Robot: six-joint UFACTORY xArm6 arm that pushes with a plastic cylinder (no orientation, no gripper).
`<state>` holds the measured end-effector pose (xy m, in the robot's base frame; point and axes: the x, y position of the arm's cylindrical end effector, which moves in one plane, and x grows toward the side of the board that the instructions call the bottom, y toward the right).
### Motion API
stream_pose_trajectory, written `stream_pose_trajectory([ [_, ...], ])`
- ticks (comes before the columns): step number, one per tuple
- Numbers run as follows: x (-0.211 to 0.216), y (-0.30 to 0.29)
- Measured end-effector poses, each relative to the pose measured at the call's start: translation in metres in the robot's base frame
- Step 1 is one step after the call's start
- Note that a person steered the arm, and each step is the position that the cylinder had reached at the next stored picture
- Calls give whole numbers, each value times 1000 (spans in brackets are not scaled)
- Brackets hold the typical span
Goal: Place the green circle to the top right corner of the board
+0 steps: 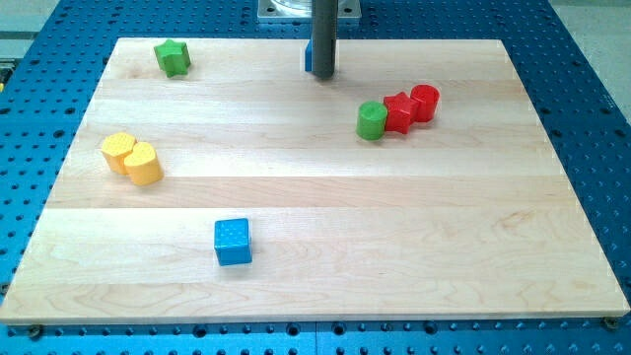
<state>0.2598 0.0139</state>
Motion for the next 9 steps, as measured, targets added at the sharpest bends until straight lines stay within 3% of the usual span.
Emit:
stream_pose_trajectory([
  [4,23,-15],
  [6,137,-46],
  [8,195,43],
  [9,155,42],
])
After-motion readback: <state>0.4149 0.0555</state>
